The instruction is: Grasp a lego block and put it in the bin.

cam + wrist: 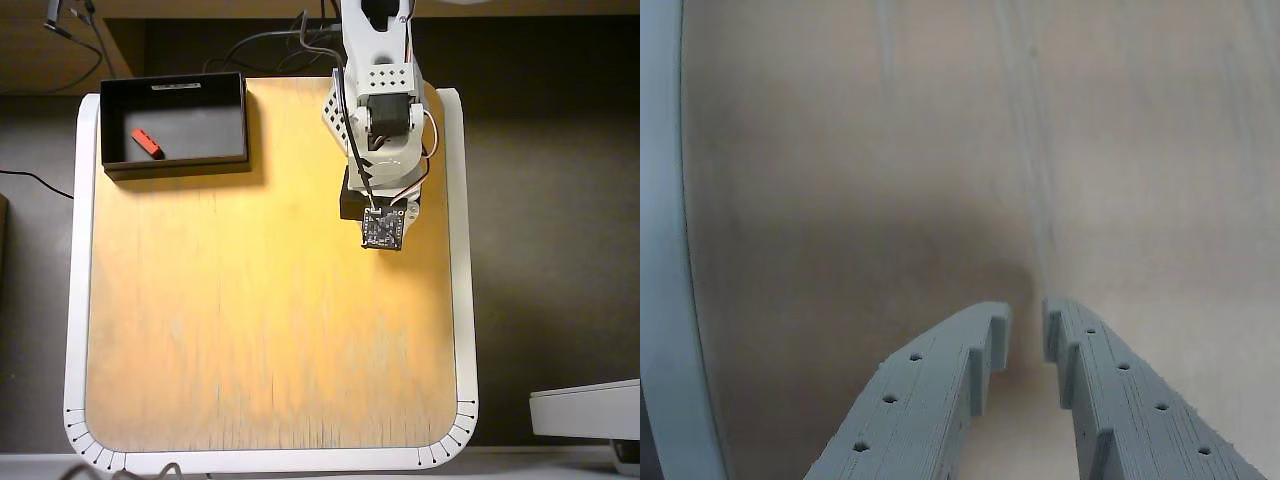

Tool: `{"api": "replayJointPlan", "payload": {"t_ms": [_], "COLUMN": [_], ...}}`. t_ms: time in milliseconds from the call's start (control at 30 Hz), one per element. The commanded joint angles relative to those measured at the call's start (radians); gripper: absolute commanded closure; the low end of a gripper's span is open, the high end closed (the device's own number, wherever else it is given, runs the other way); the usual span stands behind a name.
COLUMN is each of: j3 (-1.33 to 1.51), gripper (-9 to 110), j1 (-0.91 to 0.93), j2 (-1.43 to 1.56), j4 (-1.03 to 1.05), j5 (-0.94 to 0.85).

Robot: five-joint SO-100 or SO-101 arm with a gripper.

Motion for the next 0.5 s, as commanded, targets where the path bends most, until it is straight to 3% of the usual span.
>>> {"api": "replayJointPlan", "payload": {"t_ms": [0, 200, 467], "j3": [0.155, 0.155, 0.155], "gripper": [101, 101, 101], "j1": [0.012, 0.012, 0.012], "j2": [0.094, 0.094, 0.094], "j4": [0.008, 0.008, 0.008], "j5": [-0.005, 0.097, 0.104]}}
